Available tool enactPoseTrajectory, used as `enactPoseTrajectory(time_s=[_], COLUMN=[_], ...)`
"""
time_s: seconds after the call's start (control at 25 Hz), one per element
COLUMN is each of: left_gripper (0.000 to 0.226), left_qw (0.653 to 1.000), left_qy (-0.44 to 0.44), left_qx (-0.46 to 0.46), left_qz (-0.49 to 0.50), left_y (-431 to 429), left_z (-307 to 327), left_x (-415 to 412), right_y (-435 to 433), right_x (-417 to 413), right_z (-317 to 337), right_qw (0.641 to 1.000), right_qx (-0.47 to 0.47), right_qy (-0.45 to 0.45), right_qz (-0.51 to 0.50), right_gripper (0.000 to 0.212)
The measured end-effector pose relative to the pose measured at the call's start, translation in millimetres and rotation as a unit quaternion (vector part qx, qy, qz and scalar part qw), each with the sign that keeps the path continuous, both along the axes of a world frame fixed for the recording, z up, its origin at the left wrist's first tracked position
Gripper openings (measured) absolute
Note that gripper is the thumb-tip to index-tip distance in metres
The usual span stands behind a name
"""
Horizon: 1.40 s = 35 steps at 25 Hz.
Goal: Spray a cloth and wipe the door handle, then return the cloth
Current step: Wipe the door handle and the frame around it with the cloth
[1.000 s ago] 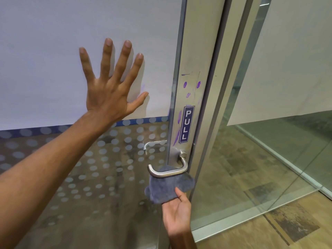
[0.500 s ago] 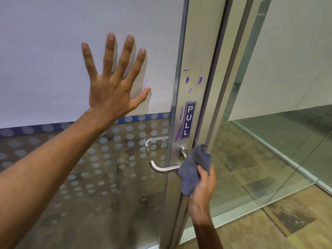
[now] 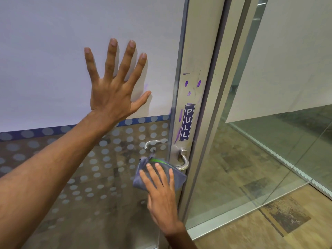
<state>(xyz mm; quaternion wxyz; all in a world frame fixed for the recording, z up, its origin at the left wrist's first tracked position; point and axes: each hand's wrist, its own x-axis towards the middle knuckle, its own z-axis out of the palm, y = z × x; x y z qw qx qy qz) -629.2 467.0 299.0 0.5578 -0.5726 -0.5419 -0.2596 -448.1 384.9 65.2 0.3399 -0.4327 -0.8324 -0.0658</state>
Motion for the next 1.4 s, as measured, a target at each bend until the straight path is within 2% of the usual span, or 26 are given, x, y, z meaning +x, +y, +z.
enactPoseTrajectory(time_s=[0.04,0.08,0.12,0.16,0.2,0.24,0.36,0.4,0.44,0.56,0.6,0.64,0.68,0.72,0.8,0.84,0.88,0.92,1.0,1.08,1.16,1.2,1.24,1.32,1.36,1.4], left_gripper=[0.087,0.087,0.087,0.087,0.087,0.087,0.087,0.087,0.087,0.087,0.087,0.087,0.087,0.087,0.087,0.088,0.088,0.088,0.088,0.088,0.088,0.088,0.088,0.088,0.089,0.089], left_qw=[1.0,1.0,1.0,1.0,1.0,1.0,1.0,1.0,1.0,1.0,1.0,1.0,1.0,1.0,1.0,1.0,1.0,1.0,1.0,1.0,1.0,1.0,1.0,1.0,1.0,1.0], left_qy=[0.0,0.0,0.001,0.001,0.001,0.001,0.001,0.0,0.0,0.002,0.001,0.0,0.0,-0.001,0.0,-0.001,-0.002,-0.003,-0.004,-0.009,-0.006,-0.003,-0.002,-0.004,-0.005,-0.006], left_qx=[0.001,0.002,0.002,0.003,0.002,0.001,0.004,0.003,0.002,0.001,0.001,0.001,0.002,0.002,0.003,0.003,0.003,0.004,0.004,0.002,0.002,0.003,0.003,0.0,-0.001,-0.003], left_qz=[0.001,0.001,0.0,-0.002,-0.004,-0.004,-0.001,-0.001,-0.002,-0.001,-0.001,-0.002,-0.003,-0.004,-0.005,-0.006,-0.007,-0.009,-0.012,-0.018,-0.016,-0.013,-0.011,-0.013,-0.012,-0.01], left_y=[0.4,0.7,0.7,0.5,0.5,0.5,0.3,0.1,0.2,0.7,0.6,0.9,1.1,1.1,1.6,2.2,2.6,2.8,2.8,3.0,3.4,3.7,3.7,2.4,2.3,1.9], left_z=[0.4,0.5,0.5,0.2,0.2,0.5,1.1,0.7,-0.1,-0.5,0.3,0.5,0.5,0.0,-0.4,-0.4,-0.8,-1.3,-0.5,0.2,-1.3,-1.2,-0.7,-1.0,-0.9,-0.5], left_x=[-0.6,-0.8,-0.5,-0.1,0.2,-0.1,-0.5,-0.4,-0.4,0.0,0.0,-0.4,-0.9,-0.7,-0.1,-0.4,-1.1,-1.1,-1.5,-2.8,-2.9,-2.1,-1.1,-0.6,-1.5,-2.3], right_y=[0.4,0.0,-0.9,-1.9,-2.8,-1.0,24.2,35.7,46.7,64.7,67.1,69.0,70.6,70.5,66.8,65.7,67.6,70.7,77.1,77.9,74.9,71.9,70.9,65.6,63.1,60.2], right_x=[12.4,21.1,29.5,33.6,35.0,36.6,48.5,51.8,53.7,51.4,51.4,53.4,58.1,64.6,75.5,79.2,80.9,80.7,75.3,66.6,59.4,56.3,54.5,55.2,58.8,64.6], right_z=[-8.9,-17.6,-23.7,-24.0,-20.3,-14.9,4.3,14.2,23.6,48.3,51.4,51.5,51.1,50.2,48.8,48.6,49.5,52.9,62.1,73.7,79.5,81.3,81.2,78.8,76.5,74.2], right_qw=[1.0,0.999,0.994,0.962,0.881,0.788,0.592,0.547,0.544,0.637,0.647,0.639,0.615,0.572,0.462,0.434,0.435,0.455,0.532,0.652,0.784,0.836,0.871,0.902,0.898,0.873], right_qx=[0.017,0.026,-0.007,-0.096,-0.204,-0.259,-0.235,-0.245,-0.26,-0.292,-0.292,-0.296,-0.313,-0.353,-0.481,-0.519,-0.53,-0.52,-0.472,-0.399,-0.319,-0.29,-0.269,-0.257,-0.26,-0.264], right_qy=[-0.011,0.02,0.105,0.252,0.425,0.558,0.771,0.801,0.798,0.712,0.703,0.709,0.724,0.741,0.745,0.736,0.728,0.723,0.7,0.638,0.52,0.448,0.381,0.316,0.337,0.403], right_qz=[0.012,0.021,0.026,0.039,0.049,0.036,-0.016,-0.001,0.015,0.047,0.048,0.035,0.019,-0.001,0.004,0.01,0.01,-0.007,-0.064,-0.097,-0.113,-0.131,-0.155,-0.146,-0.11,-0.078], right_gripper=[0.083,0.088,0.088,0.081,0.071,0.059,0.043,0.041,0.038,0.037,0.037,0.036,0.033,0.031,0.043,0.05,0.05,0.043,0.028,0.029,0.029,0.033,0.038,0.042,0.04,0.035])
